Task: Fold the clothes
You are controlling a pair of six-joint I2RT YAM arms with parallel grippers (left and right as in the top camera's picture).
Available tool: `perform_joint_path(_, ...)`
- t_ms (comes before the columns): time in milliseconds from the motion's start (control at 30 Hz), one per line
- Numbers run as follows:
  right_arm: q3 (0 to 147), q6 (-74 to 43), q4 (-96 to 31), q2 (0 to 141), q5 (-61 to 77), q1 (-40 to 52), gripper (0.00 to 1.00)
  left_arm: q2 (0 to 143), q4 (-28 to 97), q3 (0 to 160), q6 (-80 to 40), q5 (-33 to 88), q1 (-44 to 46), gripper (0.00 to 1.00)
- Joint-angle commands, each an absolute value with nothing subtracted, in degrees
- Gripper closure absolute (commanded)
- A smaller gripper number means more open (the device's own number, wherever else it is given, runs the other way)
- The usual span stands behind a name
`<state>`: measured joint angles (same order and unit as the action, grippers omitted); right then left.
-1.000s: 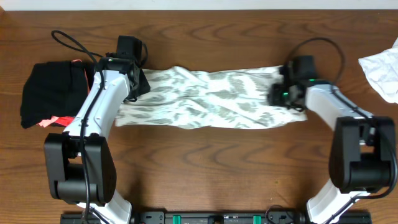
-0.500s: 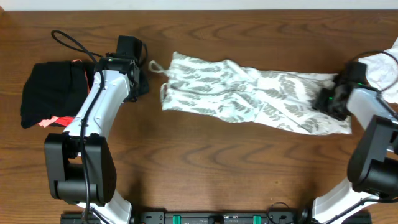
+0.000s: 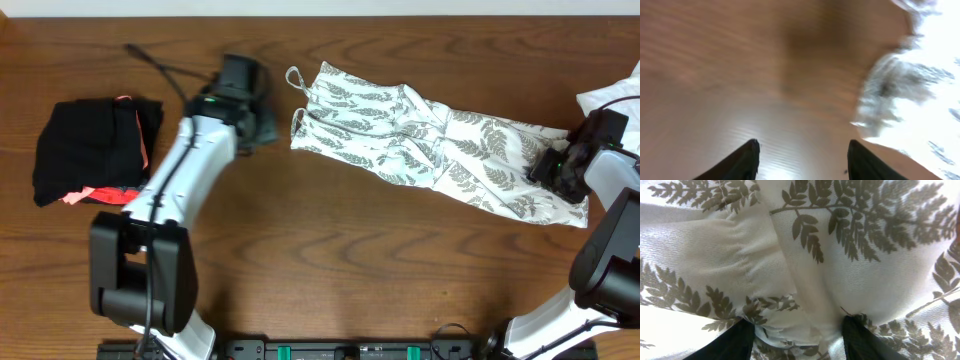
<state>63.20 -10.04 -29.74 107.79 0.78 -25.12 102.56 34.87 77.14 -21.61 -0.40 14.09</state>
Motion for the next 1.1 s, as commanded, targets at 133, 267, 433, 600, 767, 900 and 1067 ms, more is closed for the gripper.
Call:
perform_joint_path(133, 62.11, -8.69, -30.33, 113.25, -1.74, -24.62, 0.44, 103.18, 26.96, 76.71, -13.34, -0.03, 24.53, 0.43)
perform_joint_path(267, 62.15, -8.51, -30.41, 113.25, -1.69, -24.62, 0.44, 105.78, 23.18, 76.71, -13.34, -0.23, 26.59, 0.43)
perform_joint_path(433, 62.15, -7.18, -31.11, 113.25, -1.45, -23.94, 0.44, 111.26, 16.05, 76.71, -13.30, -0.19, 28.08, 0.43)
perform_joint_path(600, 62.15, -7.18, -31.27, 113.25, -1.45, -22.74, 0.44, 116.51, 8.38, 76.71, -13.34, 2.39, 29.32, 0.43)
perform_joint_path(767, 62.26, -7.18, -30.83, 113.25, -1.45, -22.13, 0.43, 118.83, 11.66, 76.71, -13.76, 2.37, 29.98, 0.43)
perform_joint_path(900, 62.67, -6.57, -30.85, 113.25, -1.45, -22.09, 0.43, 120.09, 16.97, 76.71, -13.80, 2.35, 29.98, 0.43)
perform_joint_path(1067, 62.96, -5.96, -31.09, 113.25, -1.45, -22.11, 0.43, 121.36, 24.10, 76.71, -15.31, 2.35, 29.98, 0.44)
